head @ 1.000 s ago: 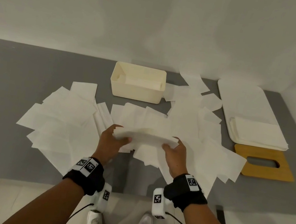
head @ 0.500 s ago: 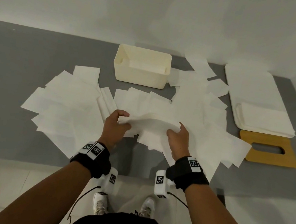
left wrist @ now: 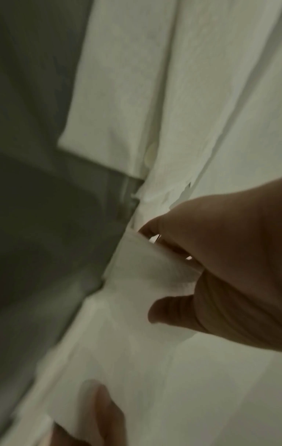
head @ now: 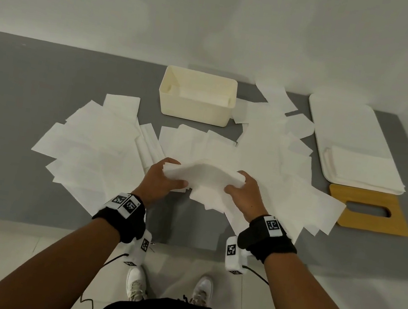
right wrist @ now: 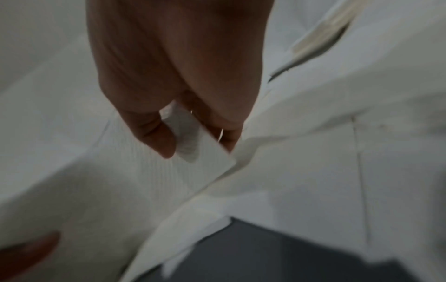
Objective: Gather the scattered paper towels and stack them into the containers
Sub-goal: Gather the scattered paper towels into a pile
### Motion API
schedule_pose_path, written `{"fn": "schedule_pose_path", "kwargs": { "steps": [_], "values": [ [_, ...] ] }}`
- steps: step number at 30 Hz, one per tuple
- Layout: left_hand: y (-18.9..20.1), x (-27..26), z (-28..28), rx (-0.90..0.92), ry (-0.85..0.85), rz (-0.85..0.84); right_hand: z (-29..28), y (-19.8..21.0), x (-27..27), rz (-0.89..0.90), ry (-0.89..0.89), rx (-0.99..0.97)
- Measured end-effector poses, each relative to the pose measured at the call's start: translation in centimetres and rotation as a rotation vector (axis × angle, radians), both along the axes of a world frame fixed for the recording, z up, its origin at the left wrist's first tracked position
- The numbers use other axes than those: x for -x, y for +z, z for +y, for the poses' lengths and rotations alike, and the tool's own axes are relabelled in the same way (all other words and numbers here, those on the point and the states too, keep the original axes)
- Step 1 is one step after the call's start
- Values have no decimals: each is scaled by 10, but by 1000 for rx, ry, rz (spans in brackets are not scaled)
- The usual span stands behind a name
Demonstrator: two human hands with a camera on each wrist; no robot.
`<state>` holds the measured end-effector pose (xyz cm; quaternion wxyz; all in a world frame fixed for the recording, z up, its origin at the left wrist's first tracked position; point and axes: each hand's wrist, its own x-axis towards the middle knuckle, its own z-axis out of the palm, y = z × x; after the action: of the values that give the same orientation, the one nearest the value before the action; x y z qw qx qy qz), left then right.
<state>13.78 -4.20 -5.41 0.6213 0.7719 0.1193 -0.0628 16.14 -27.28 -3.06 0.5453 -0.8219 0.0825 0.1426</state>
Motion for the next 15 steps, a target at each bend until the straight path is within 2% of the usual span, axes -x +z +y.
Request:
{"fn": "schedule_pose_path", "kwargs": {
  "steps": [5,7,10,12,15],
  "values": [
    [-1,2,9,-30,-9,-10,-3,3,-3,34,-36,-55],
    [7,0,15,-13,-23,-8,-6,8,-7,41,6,-89],
    [25,-10,28,137,-2,26,-11,20,-21,78,112,-167],
    [38,-17,38,229,-50,55,-12,29,-33,178,137,-282],
    [53,-36,55,258,-105,138,-7,43,-54,260,116,-343]
  ]
}}
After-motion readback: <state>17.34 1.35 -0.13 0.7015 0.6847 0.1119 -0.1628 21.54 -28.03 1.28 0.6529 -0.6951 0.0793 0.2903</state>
